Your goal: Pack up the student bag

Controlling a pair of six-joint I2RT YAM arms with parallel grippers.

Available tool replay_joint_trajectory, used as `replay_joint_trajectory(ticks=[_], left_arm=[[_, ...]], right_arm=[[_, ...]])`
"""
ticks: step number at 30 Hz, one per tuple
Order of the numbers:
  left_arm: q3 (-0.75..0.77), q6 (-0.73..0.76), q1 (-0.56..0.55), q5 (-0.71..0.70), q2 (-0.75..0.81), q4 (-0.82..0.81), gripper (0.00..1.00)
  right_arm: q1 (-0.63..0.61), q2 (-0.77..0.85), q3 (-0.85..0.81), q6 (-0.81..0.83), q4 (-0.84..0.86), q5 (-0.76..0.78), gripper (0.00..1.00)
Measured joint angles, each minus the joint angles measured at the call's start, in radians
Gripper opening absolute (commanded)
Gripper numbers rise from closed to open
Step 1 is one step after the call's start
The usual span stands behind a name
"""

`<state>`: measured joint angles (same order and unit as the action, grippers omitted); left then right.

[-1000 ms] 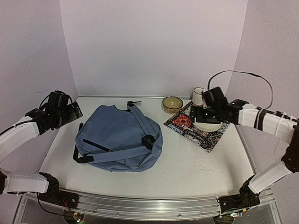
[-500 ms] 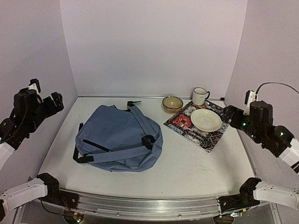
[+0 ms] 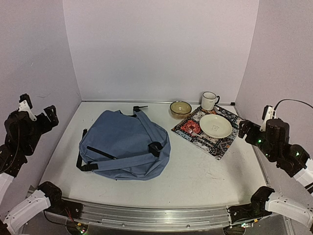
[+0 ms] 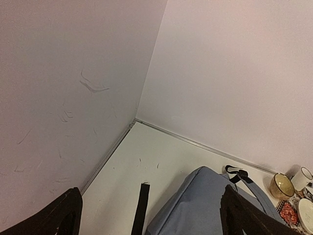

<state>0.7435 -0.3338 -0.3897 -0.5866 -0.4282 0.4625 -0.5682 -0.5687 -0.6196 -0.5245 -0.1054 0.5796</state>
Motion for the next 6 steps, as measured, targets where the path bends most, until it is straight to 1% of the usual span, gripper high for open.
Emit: replay_joint_trajectory(ticks=[6], left_arm=[[0.000,0.006,0.000,0.009,-0.014,-0.019,0.99]], right_arm=[[0.000,-0.008,0.013,0.001,0.002,0.013,0.98]])
